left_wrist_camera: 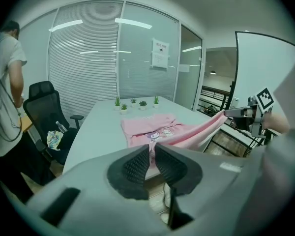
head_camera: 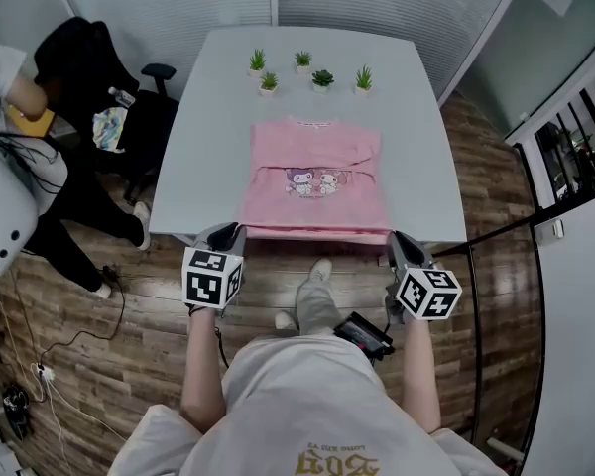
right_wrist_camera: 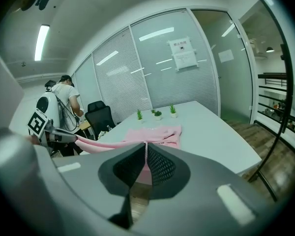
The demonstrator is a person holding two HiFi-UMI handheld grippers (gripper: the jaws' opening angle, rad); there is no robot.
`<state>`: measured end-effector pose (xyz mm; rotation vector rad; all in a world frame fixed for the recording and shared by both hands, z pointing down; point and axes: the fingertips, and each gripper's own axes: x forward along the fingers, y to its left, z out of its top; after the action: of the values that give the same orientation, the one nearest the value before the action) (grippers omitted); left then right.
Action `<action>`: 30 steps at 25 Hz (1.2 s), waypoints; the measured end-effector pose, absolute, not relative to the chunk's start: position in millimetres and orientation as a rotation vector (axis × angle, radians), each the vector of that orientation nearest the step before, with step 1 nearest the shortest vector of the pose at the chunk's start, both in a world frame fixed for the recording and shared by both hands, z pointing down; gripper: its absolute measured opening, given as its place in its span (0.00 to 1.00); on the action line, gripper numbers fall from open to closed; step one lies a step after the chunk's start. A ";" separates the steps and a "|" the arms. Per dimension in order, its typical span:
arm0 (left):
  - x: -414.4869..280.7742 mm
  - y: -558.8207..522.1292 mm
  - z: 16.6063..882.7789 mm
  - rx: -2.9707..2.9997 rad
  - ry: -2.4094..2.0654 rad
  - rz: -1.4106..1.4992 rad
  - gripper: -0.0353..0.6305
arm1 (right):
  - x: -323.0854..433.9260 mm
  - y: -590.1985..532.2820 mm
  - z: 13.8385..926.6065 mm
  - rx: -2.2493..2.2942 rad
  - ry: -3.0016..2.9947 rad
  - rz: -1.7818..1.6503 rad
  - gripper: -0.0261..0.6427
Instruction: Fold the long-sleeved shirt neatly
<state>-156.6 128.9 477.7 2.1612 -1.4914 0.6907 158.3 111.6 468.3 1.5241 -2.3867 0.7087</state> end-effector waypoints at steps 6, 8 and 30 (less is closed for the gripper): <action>-161.0 104.6 480.2 2.160 -1.496 0.703 0.12 | 155.4 87.6 467.9 1.533 -2.398 0.712 0.08; -162.2 94.8 479.8 2.156 -1.504 0.705 0.12 | 154.6 77.9 466.7 1.535 -2.404 0.714 0.08; -182.0 -45.4 476.1 2.160 -1.662 0.830 0.12 | 134.5 -58.8 455.1 1.636 -2.402 0.552 0.08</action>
<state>-182.0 -45.4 476.1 2.1600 -1.6621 0.8296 134.5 -58.8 455.1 1.6363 -2.4025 0.5515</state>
